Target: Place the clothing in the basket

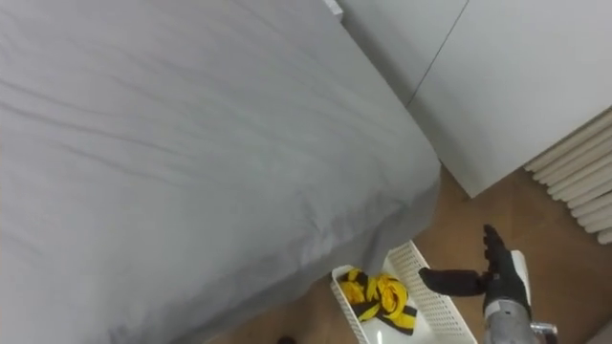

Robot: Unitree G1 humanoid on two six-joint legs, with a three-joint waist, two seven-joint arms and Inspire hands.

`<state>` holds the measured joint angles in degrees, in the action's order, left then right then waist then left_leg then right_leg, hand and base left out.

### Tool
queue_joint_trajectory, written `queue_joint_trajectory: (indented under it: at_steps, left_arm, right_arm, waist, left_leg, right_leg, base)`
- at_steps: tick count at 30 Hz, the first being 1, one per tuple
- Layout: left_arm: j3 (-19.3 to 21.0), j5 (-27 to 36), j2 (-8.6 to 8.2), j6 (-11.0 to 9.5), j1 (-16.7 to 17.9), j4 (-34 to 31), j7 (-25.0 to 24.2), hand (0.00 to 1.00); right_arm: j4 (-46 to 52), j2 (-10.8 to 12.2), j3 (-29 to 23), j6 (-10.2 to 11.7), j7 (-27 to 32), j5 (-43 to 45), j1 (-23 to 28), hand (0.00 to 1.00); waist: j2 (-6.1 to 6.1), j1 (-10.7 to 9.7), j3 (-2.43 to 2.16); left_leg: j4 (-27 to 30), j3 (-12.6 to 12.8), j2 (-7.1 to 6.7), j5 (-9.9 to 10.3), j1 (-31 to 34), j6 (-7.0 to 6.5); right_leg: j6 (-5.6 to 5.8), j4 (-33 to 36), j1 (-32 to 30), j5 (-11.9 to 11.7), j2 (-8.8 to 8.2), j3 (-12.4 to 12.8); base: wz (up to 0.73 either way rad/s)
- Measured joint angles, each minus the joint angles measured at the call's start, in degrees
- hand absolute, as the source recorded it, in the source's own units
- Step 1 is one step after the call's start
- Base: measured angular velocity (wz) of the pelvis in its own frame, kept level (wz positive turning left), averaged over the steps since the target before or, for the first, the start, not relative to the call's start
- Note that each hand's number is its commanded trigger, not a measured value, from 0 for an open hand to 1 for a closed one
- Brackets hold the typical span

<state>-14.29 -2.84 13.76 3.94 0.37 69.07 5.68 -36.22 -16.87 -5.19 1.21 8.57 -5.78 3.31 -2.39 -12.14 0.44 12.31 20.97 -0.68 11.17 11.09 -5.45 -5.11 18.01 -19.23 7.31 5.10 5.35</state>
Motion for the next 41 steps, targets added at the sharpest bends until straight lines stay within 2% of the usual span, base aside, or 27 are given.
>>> queue_joint_trajectory:
  at_steps: [5,8,11,13,16,18,20,24,30,36,41]
  left_arm:
    - [0.06,-0.05,0.03,0.39,1.15,-0.51,0.0,0.0]
    - [0.05,-0.05,-0.16,0.99,2.14,-1.87,0.01,0.0]
    - [0.12,-0.3,-0.67,1.03,3.4,-3.85,0.52,0.0]
    - [1.49,-0.41,-1.58,0.91,3.53,-3.98,0.78,0.0]
    - [2.46,-0.35,-2.54,0.65,4.32,-5.13,1.55,0.0]
    - [4.21,-0.35,-3.43,-0.43,5.13,-5.54,1.73,0.0]
    - [5.22,-0.35,-3.91,-1.26,5.41,-5.48,1.73,0.0]
    - [8.47,-0.45,-4.94,-2.91,6.6,-5.44,1.73,0.0]
    - [11.6,-1.51,-5.4,-3.6,7.86,-4.93,1.74,0.0]
    - [14.26,-1.72,-6.13,-3.59,8.51,-4.96,1.74,0.0]
    - [15.15,-1.96,-6.77,-3.92,8.3,-5.0,2.78,0.0]
  right_arm:
    - [0.69,0.96,0.18,-0.02,-0.77,-5.49,2.15,0.0]
    - [0.34,1.48,2.79,-0.81,-2.99,-8.54,3.01,0.0]
    - [-2.58,3.16,4.07,-0.93,-4.79,-8.33,3.67,0.0]
    - [-8.07,5.4,4.06,-1.0,-5.93,-8.57,3.57,0.0]
    - [-14.0,7.22,4.68,-1.07,-6.28,-8.42,3.35,0.0]
    - [-21.03,7.64,6.49,-1.06,-6.89,-8.39,3.1,0.0]
    - [-25.25,7.9,6.63,-0.98,-6.89,-8.36,2.82,0.0]
    - [-33.2,8.2,6.87,-0.9,-7.41,-10.87,2.38,0.0]
    - [-38.15,8.69,8.34,-1.34,-8.58,-14.34,2.28,0.0]
    - [-40.17,9.22,8.32,-1.39,-8.39,-14.54,2.31,0.0]
    - [-40.12,9.53,8.85,-1.4,-8.0,-14.6,1.93,0.0]
  waist:
    - [-0.83,0.11,-0.31]
    - [-0.96,0.55,-0.4]
    - [-0.93,1.71,-0.41]
    - [-0.78,3.11,-0.39]
    - [-0.78,3.94,-0.39]
    - [-0.71,5.12,-0.36]
    - [-0.55,6.38,-0.25]
    - [-0.14,7.71,-0.21]
    - [0.58,8.43,-0.01]
    - [0.7,9.21,-0.01]
    - [0.41,10.41,0.06]
  left_leg:
    - [-1.12,-2.2,0.03,0.02,-3.73,0.04]
    - [-1.95,-3.21,0.03,0.05,-5.81,0.08]
    - [-2.75,-4.7,-0.2,0.05,-7.6,0.07]
    - [-3.18,-6.21,-0.37,0.05,-9.17,0.08]
    - [-3.73,-8.13,-0.77,0.06,-10.58,0.09]
    - [-4.0,-9.94,-1.08,0.09,-12.02,0.14]
    - [-4.1,-10.42,-1.19,0.13,-12.73,0.16]
    - [-4.08,-12.63,-1.66,0.13,-13.83,0.16]
    - [-3.99,-15.55,-2.32,0.14,-14.84,0.13]
    - [-3.94,-18.11,-2.99,0.13,-15.86,0.12]
    - [-3.94,-18.45,-3.08,0.14,-16.36,0.13]
  right_leg:
    - [-0.01,-3.56,5.47,-0.49,-0.12,-1.93]
    - [0.09,-5.87,8.57,-1.07,-0.15,-2.71]
    - [0.22,-7.71,11.39,-1.27,-0.33,-3.96]
    - [0.24,-8.4,13.35,-1.29,-0.59,-5.6]
    - [0.28,-8.52,14.96,-0.58,-0.98,-7.28]
    - [0.34,-9.5,17.3,-0.19,-1.27,-8.83]
    - [0.38,-9.65,18.36,0.06,-1.44,-9.51]
    - [0.44,-10.32,20.49,0.7,-1.99,-11.82]
    - [0.63,-10.34,22.31,1.65,-2.57,-14.31]
    - [0.97,-10.37,24.49,2.64,-3.23,-16.62]
    - [1.02,-10.33,25.05,2.87,-3.28,-16.93]
  base:
    - [0.2]
    - [0.18]
    - [0.25]
    - [0.36]
    - [0.38]
    - [0.4]
    - [0.24]
    - [0.27]
    - [0.26]
    - [0.23]
    - [0.06]
